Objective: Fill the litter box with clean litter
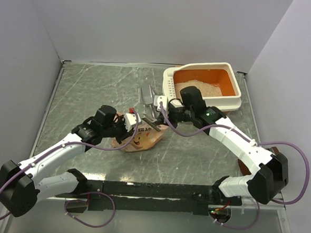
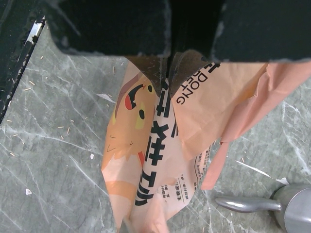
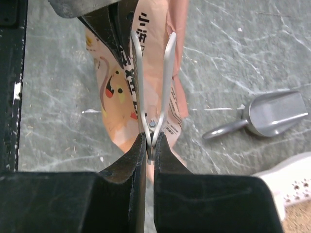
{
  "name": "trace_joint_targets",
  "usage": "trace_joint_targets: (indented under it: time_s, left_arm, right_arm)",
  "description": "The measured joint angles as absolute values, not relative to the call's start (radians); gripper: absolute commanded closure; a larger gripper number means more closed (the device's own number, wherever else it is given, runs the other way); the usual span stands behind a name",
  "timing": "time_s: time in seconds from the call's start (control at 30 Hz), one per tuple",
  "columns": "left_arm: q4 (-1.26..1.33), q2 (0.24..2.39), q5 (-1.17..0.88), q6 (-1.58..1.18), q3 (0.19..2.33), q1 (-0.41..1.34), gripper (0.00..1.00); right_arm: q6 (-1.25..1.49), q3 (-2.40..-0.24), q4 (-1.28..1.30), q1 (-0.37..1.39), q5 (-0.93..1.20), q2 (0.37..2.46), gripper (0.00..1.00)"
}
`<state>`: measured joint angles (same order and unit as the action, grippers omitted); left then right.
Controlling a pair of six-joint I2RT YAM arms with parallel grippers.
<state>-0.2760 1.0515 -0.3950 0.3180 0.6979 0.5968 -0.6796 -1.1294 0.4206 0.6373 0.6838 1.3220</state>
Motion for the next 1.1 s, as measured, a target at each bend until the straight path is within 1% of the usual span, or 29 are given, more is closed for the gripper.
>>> trace_joint_targets:
  time_s: [0.2, 0.43, 0.83, 0.9, 0.93, 1.03, 1.1]
  left_arm:
    - [-0.276, 1.05, -0.395, 0.315, 0.698, 0.597, 0.99]
    - [-0.297, 1.048, -0.394, 0.308, 0.698, 0.599, 0.99]
    - [-0.315, 1.046, -0.381, 0.301, 0.698, 0.6, 0.99]
    - [-0.318, 1.044, -0.375, 0.3, 0.698, 0.6, 0.99]
    - [-0.32, 1.044, -0.372, 0.3, 0.698, 0.6, 0.99]
    - [-0.32, 1.044, -0.369, 0.299, 0.698, 0.6, 0.99]
    - [-0.32, 1.044, -0.368, 0.297, 0.698, 0.6, 0.99]
  right_arm:
    - [-0.709, -1.165, 0.488, 0.657, 0.656, 1.353, 1.0]
    - [-0.713, -1.164, 0.48, 0.679, 0.681, 1.43, 1.0]
    - [-0.727, -1.173, 0.467, 0.756, 0.627, 1.504, 1.0]
    - [-0.725, -1.176, 0.466, 0.764, 0.614, 1.515, 0.9]
    - [-0.723, -1.176, 0.465, 0.766, 0.609, 1.518, 0.83]
    - [-0.711, -1.176, 0.464, 0.77, 0.598, 1.52, 0.77]
    - [-0.704, -1.176, 0.463, 0.771, 0.593, 1.52, 0.76]
